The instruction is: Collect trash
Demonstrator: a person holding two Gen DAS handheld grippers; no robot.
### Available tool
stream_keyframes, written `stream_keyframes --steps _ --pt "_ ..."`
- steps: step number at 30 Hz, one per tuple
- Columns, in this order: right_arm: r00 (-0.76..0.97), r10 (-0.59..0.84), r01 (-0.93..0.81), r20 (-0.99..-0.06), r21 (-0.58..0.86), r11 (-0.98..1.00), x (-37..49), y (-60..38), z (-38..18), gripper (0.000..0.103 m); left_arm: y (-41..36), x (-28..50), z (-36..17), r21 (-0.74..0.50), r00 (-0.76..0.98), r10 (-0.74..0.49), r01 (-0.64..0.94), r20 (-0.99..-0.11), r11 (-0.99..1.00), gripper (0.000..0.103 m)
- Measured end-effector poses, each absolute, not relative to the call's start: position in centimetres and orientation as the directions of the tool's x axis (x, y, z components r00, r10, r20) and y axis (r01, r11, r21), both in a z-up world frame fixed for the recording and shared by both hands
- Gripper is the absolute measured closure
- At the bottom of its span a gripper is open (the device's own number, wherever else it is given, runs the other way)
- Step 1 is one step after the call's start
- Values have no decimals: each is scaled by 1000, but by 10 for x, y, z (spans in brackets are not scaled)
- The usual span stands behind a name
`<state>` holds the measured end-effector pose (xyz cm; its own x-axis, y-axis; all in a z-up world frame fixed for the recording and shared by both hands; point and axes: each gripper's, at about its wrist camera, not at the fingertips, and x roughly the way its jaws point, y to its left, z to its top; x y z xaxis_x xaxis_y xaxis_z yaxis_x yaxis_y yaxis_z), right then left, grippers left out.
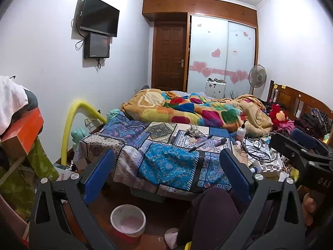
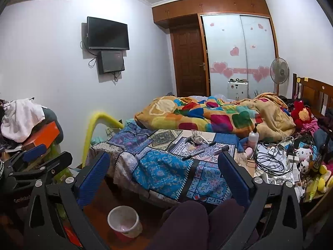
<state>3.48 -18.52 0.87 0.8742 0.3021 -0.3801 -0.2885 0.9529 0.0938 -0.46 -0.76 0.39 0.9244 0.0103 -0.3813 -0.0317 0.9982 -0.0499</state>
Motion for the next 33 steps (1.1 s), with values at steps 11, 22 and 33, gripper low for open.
stream_keyframes --steps 11,22,33 --pt "878 300 -289 -372 87 953 35 -181 16 0 -9 -7 3 -56 926 6 -29 -376 998 1" --pt "880 301 -291 -368 84 953 34 -179 17 0 -9 -8 2 -59 927 7 -31 -376 998 1" --pt "880 301 -291 -368 84 953 33 -177 18 0 -9 -8 1 -63 926 7 -33 -378 997 1"
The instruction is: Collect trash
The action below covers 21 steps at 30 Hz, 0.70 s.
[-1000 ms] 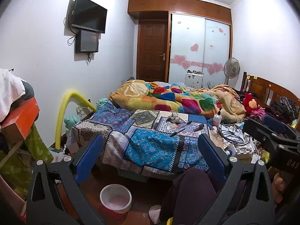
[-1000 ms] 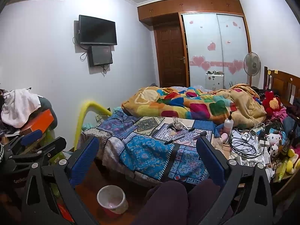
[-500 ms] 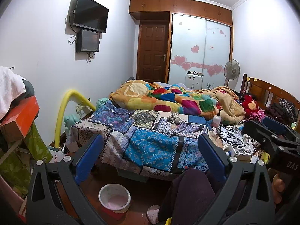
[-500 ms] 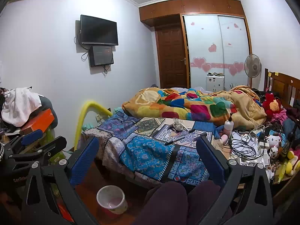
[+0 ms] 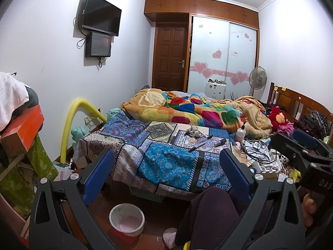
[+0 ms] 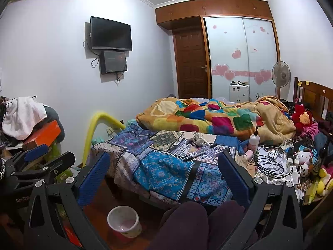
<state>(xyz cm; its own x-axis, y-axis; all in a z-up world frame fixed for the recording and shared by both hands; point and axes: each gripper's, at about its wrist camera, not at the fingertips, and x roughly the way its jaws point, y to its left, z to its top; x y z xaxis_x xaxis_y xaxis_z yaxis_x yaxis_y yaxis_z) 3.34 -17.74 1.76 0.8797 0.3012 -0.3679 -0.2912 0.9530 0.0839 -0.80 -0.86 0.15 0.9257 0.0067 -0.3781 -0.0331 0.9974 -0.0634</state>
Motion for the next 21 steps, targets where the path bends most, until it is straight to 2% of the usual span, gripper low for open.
stream_keyframes --steps 21 --pt "867 308 -295 -391 93 951 41 -176 8 0 -8 -2 -3 -68 918 7 -37 -396 997 1"
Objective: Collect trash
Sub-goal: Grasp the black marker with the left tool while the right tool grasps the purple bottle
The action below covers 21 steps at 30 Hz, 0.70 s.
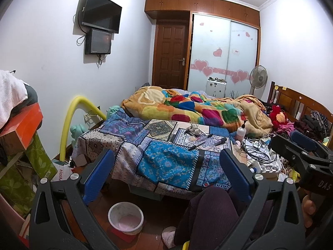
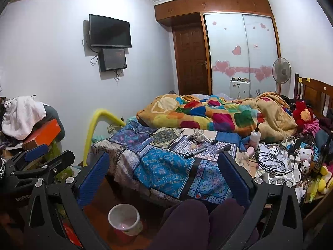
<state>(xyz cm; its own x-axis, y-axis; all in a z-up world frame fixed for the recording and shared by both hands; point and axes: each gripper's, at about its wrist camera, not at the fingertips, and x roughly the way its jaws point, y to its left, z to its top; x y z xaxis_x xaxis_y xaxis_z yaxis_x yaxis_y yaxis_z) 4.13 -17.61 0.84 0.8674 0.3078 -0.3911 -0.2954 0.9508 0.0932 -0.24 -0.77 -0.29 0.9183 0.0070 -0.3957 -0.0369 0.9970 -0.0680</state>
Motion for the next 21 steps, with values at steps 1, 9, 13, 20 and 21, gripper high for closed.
stream_keyframes --steps 1,9,13,20,21 --pt "866 307 -293 -394 96 951 45 -175 8 0 -9 0 -3 -68 916 6 -36 -401 997 1" --pt "884 254 -240 -393 84 967 71 -194 12 0 -11 46 1 -95 908 9 -54 -420 994 1" --pt "884 203 -185 -420 84 979 101 -210 8 0 -12 86 0 -102 897 2 -52 -442 993 1" --pt "865 118 -99 -488 65 993 162 -242 -5 0 -30 168 -12 -96 868 -54 7 -494 995 1" --pt "862 111 -94 -495 61 994 168 -243 -6 0 -33 178 -14 -101 863 -65 16 -500 995 1"
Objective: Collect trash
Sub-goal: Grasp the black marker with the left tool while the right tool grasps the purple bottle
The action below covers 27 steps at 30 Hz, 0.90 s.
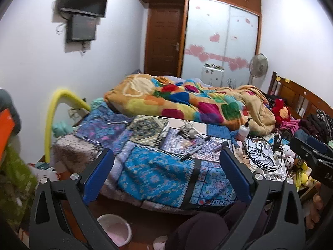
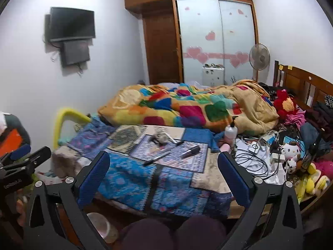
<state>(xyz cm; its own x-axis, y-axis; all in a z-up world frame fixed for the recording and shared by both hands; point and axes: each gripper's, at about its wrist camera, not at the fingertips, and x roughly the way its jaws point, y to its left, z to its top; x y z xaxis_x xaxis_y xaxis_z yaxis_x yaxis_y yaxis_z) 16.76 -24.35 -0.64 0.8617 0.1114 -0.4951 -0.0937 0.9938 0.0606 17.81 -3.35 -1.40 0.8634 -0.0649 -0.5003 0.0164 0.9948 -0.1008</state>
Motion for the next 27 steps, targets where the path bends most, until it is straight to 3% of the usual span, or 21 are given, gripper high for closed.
stream_keyframes --steps 15,18,24,27 --pt "737 3 -25 -676 -24 999 310 -286 -74 0 -83 358 -93 -182 759 -183 87 -624 979 3" --pt "699 10 -25 -715 -11 1000 340 -292 -95 0 -92 389 -116 -181 727 -192 95 -659 979 11" --pt "635 42 -13 -771 44 999 392 -302 -134 1 -104 439 -165 -186 647 -213 111 -732 976 19" --pt "615 62 0 -786 78 997 410 -305 -151 9 -111 461 -190 -179 610 -223 133 -760 975 19"
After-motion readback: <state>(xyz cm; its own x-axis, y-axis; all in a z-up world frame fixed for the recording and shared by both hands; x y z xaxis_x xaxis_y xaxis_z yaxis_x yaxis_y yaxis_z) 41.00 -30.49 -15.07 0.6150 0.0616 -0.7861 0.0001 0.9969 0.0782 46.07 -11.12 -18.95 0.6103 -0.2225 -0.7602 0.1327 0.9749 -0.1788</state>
